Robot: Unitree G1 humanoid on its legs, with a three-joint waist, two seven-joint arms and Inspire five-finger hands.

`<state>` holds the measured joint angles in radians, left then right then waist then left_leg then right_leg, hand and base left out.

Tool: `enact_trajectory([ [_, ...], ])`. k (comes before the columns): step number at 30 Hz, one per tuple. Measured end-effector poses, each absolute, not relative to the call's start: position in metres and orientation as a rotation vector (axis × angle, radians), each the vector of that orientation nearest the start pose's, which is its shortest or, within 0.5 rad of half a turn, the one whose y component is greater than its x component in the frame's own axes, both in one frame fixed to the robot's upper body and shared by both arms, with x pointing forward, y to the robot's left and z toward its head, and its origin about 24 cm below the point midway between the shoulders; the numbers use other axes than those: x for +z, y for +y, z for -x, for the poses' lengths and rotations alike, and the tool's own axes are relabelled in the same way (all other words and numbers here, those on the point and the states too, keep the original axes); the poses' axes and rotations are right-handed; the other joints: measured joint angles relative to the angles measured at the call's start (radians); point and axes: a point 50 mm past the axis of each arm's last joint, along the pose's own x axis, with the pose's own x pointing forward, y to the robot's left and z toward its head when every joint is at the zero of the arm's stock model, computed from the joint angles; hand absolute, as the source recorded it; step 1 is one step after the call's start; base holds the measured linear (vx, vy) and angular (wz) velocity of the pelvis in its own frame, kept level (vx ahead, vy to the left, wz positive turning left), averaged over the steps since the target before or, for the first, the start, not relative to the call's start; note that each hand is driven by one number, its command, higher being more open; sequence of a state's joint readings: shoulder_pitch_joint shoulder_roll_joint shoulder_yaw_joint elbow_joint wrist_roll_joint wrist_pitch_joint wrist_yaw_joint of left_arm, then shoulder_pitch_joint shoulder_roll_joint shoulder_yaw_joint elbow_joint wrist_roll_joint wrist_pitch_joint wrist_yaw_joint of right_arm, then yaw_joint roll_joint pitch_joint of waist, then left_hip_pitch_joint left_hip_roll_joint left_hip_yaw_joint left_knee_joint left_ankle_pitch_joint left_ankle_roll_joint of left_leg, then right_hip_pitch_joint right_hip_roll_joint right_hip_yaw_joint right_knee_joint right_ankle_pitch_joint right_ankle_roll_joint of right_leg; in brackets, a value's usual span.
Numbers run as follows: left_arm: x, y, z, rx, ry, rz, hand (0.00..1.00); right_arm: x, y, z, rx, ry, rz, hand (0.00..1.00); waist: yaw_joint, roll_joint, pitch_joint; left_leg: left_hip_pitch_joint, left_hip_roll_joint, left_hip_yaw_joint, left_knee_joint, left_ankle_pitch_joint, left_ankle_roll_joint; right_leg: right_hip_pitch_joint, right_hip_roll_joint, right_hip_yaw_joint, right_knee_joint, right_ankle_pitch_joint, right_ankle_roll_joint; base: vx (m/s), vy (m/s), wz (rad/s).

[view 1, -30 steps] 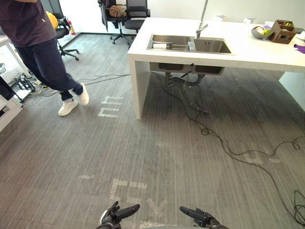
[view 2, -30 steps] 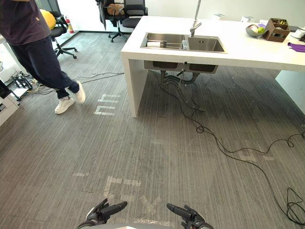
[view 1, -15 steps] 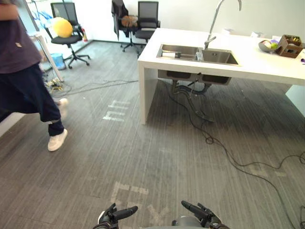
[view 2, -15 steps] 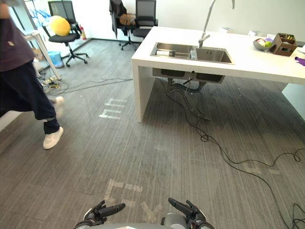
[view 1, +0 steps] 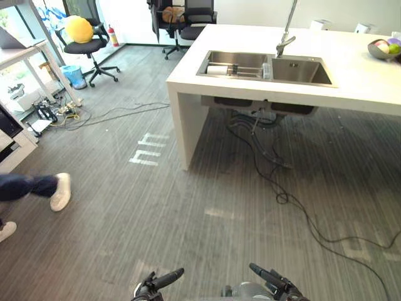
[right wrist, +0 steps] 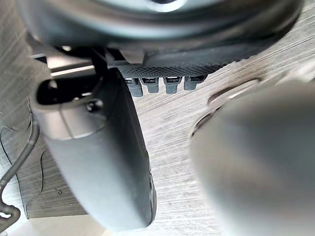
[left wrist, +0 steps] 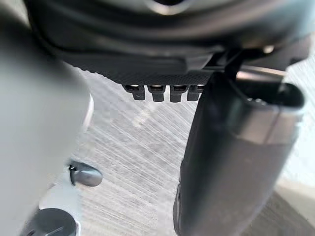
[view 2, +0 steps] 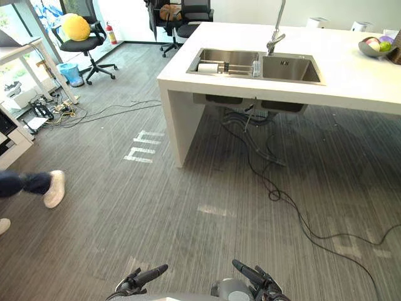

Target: Walk over to the sink, pick up the cup, carry it to the dishwasher, place the cup inside the dishwasher, then close the dishwasher door

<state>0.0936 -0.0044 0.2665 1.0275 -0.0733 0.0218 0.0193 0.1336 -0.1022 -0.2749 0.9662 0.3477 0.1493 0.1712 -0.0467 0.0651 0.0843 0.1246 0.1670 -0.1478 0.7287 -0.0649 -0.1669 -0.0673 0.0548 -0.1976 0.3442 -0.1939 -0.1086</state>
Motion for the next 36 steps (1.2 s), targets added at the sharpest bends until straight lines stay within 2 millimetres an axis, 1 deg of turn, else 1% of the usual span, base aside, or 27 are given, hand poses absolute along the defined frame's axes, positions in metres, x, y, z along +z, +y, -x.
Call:
enact_trajectory([
  [1,-0.164,0.184,-0.088,0.327,1.12,0.189,1.0,-0.159,-0.213,-0.082,-0.339,1.098,-0.477,1.0,0.003,-0.001,0.001,-0.044,0.006,0.012,0.095,0.093,0.003,0.04,0.011,0.011,-0.036,-0.004,-0.007,0.42,-0.044,-0.14],
  [3,-0.163,0.19,-0.09,0.358,1.111,0.214,1.0,-0.159,-0.205,-0.086,-0.327,1.091,-0.466,1.0,0.009,-0.008,0.01,-0.164,0.024,0.079,0.361,0.017,0.037,0.158,0.025,0.032,-0.119,-0.007,-0.012,0.4,-0.022,-0.2],
  [5,-0.16,0.195,-0.096,0.385,1.095,0.229,1.0,-0.159,-0.199,-0.09,-0.328,1.066,-0.473,1.0,0.032,-0.028,0.02,-0.286,0.021,0.176,0.414,-0.107,0.087,0.283,0.002,0.07,-0.205,-0.006,-0.011,0.4,0.026,-0.41],
  [7,-0.155,0.196,-0.107,0.357,1.048,0.187,1.0,-0.158,-0.195,-0.096,-0.315,1.049,-0.473,1.0,0.045,-0.035,0.026,-0.377,0.025,0.253,0.316,-0.157,0.134,0.328,-0.029,0.092,-0.236,-0.006,-0.008,0.38,0.104,-0.47],
  [8,-0.15,0.197,-0.117,0.3,0.999,0.075,1.0,-0.158,-0.191,-0.1,-0.296,1.044,-0.468,1.0,0.055,-0.044,0.042,-0.408,0.023,0.325,0.164,-0.178,0.141,0.36,-0.064,0.106,-0.24,-0.01,0.003,0.48,0.174,-0.49],
  [9,-0.143,0.193,-0.128,0.217,0.93,-0.071,1.0,-0.158,-0.191,-0.099,-0.284,1.048,-0.456,1.0,0.056,-0.05,0.049,-0.418,-0.012,0.357,-0.051,-0.162,0.133,0.386,-0.105,0.126,-0.237,-0.027,0.029,0.41,0.18,-0.41],
  [10,-0.141,0.19,-0.131,0.187,0.909,-0.112,1.0,-0.158,-0.192,-0.099,-0.281,1.048,-0.45,1.0,0.059,-0.049,0.049,-0.417,-0.027,0.352,-0.122,-0.146,0.127,0.392,-0.116,0.136,-0.234,-0.033,0.037,0.42,0.256,-0.5],
  [11,-0.133,0.18,-0.14,0.115,0.833,-0.223,1.0,-0.157,-0.194,-0.1,-0.254,1.052,-0.417,1.0,0.064,-0.032,0.046,-0.409,-0.052,0.312,-0.371,-0.083,0.095,0.402,-0.131,0.182,-0.233,-0.07,0.054,0.45,0.34,-0.81],
  [12,-0.123,0.172,-0.153,0.067,0.744,-0.319,1.0,-0.157,-0.194,-0.102,-0.217,1.063,-0.386,1.0,0.074,-0.019,0.047,-0.4,-0.063,0.307,-0.4,0.078,0.1,0.411,-0.144,0.252,-0.241,-0.108,0.077,0.55,0.433,-0.83],
  [14,-0.104,0.162,-0.182,0.032,0.6,-0.411,1.0,-0.157,-0.19,-0.11,-0.154,1.071,-0.351,1.0,0.057,-0.022,0.052,-0.451,-0.074,0.3,-0.338,0.049,0.137,0.378,-0.117,0.344,-0.188,-0.103,0.091,0.44,0.304,-0.2],
  [17,-0.063,0.146,-0.22,0.042,0.255,-0.62,1.0,-0.161,-0.188,-0.104,-0.104,1.125,-0.292,1.0,0.045,-0.048,0.053,-0.447,-0.127,0.33,-0.331,0.03,0.2,0.341,-0.165,0.382,-0.131,-0.082,0.118,0.34,0.172,0.03],
  [18,-0.051,0.144,-0.228,0.041,0.161,-0.685,1.0,-0.161,-0.189,-0.104,-0.095,1.133,-0.274,1.0,0.044,-0.049,0.053,-0.419,-0.136,0.344,-0.343,0.025,0.211,0.341,-0.178,0.39,-0.108,-0.068,0.14,0.55,0.178,-0.24],
  [19,-0.011,0.146,-0.251,0.038,-0.082,-0.814,1.0,-0.161,-0.187,-0.103,-0.071,1.139,-0.239,1.0,0.023,-0.049,0.05,-0.341,-0.142,0.351,-0.361,0.02,0.218,0.345,-0.176,0.37,-0.008,0.008,0.175,0.52,0.131,-0.15],
  [21,0.03,0.131,-0.27,-0.019,-0.322,-0.866,1.0,-0.163,-0.187,-0.093,-0.115,1.146,-0.273,1.0,0.013,-0.067,-0.015,-0.257,-0.169,0.345,-0.468,0.02,0.217,0.262,-0.177,0.315,0.193,0.103,0.217,0.44,0.118,0.19],
  [22,0.04,0.125,-0.273,-0.034,-0.383,-0.869,1.0,-0.163,-0.187,-0.091,-0.128,1.148,-0.283,1.0,0.008,-0.065,-0.031,-0.237,-0.177,0.341,-0.498,0.02,0.217,0.238,-0.183,0.306,0.249,0.131,0.239,0.35,0.087,0.35],
  [23,0.061,0.109,-0.277,-0.076,-0.503,-0.865,1.0,-0.163,-0.191,-0.09,-0.151,1.155,-0.284,1.0,0.002,-0.082,-0.038,-0.183,-0.204,0.338,-0.552,0.018,0.22,0.189,-0.198,0.293,0.362,0.227,0.272,0.24,0.03,0.24],
  [24,0.067,0.102,-0.278,-0.099,-0.536,-0.862,1.0,-0.163,-0.192,-0.09,-0.162,1.155,-0.292,1.0,0.002,-0.085,-0.036,-0.159,-0.214,0.336,-0.566,0.015,0.224,0.175,-0.206,0.274,0.4,0.284,0.275,0.31,0.054,0.22],
  [25,0.074,0.088,-0.278,-0.159,-0.589,-0.874,1.0,-0.164,-0.195,-0.088,-0.184,1.163,-0.309,1.0,-0.002,-0.085,-0.035,-0.096,-0.226,0.335,-0.605,0.008,0.234,0.15,-0.24,0.212,0.47,0.444,0.263,0.34,0.029,0.02],
  [26,0.082,0.074,-0.279,-0.205,-0.659,-0.915,1.0,-0.162,-0.204,-0.089,-0.194,1.162,-0.299,1.0,-0.005,-0.073,-0.037,-0.035,-0.221,0.326,-0.639,-0.023,0.233,0.082,-0.279,0.16,0.602,0.537,0.225,0.35,0.015,-0.09],
  [27,0.086,0.071,-0.28,-0.211,-0.688,-0.937,1.0,-0.161,-0.204,-0.092,-0.183,1.149,-0.293,1.0,-0.007,-0.085,-0.03,-0.016,-0.224,0.333,-0.638,-0.038,0.231,0.03,-0.292,0.149,0.698,0.444,0.186,0.35,-0.032,-0.21],
  [28,0.089,0.068,-0.282,-0.213,-0.709,-0.958,1.0,-0.16,-0.204,-0.094,-0.175,1.136,-0.286,1.0,-0.017,-0.088,-0.023,0.009,-0.215,0.33,-0.636,-0.055,0.226,-0.043,-0.288,0.138,0.798,0.287,0.144,0.32,-0.064,-0.01],
  [29,0.091,0.064,-0.283,-0.217,-0.726,-0.979,1.0,-0.159,-0.207,-0.094,-0.18,1.13,-0.283,1.0,-0.041,-0.07,-0.011,0.037,-0.18,0.313,-0.637,-0.07,0.215,-0.121,-0.249,0.099,0.828,0.136,0.122,0.36,-0.105,0.13],
  [30,0.095,0.06,-0.288,-0.228,-0.749,-1.001,1.0,-0.157,-0.209,-0.096,-0.189,1.124,-0.304,1.0,-0.053,-0.064,0.004,0.063,-0.146,0.307,-0.638,-0.076,0.209,-0.199,-0.218,0.071,0.774,0.047,0.125,0.29,-0.115,0.19],
  [32,0.101,0.058,-0.294,-0.233,-0.774,-1.027,1.0,-0.157,-0.209,-0.093,-0.208,1.127,-0.315,1.0,-0.057,-0.063,0.011,0.087,-0.121,0.309,-0.635,-0.078,0.206,-0.264,-0.214,0.042,0.604,0.011,0.14,0.31,-0.182,0.1],
  [33,0.108,0.057,-0.298,-0.224,-0.792,-1.039,1.0,-0.155,-0.209,-0.093,-0.222,1.113,-0.33,1.0,-0.061,-0.065,0.016,0.118,-0.097,0.311,-0.625,-0.097,0.177,-0.275,-0.217,0.024,0.416,0.014,0.145,0.46,-0.302,0.11],
  [35,0.119,0.054,-0.303,-0.218,-0.812,-1.055,1.0,-0.155,-0.203,-0.091,-0.192,1.139,-0.318,1.0,-0.055,-0.099,0.011,0.166,-0.08,0.335,-0.581,-0.173,0.109,-0.236,-0.233,0.04,0.063,0.123,0.143,0.44,-0.289,0.06],
  [36,0.119,0.051,-0.304,-0.204,-0.78,-1.038,1.0,-0.153,-0.212,-0.093,-0.186,1.148,-0.296,1.0,-0.052,-0.054,0.017,0.187,-0.026,0.371,-0.548,-0.224,0.066,-0.201,-0.191,0.014,0.034,0.228,0.099,0.34,-0.198,-0.04],
])
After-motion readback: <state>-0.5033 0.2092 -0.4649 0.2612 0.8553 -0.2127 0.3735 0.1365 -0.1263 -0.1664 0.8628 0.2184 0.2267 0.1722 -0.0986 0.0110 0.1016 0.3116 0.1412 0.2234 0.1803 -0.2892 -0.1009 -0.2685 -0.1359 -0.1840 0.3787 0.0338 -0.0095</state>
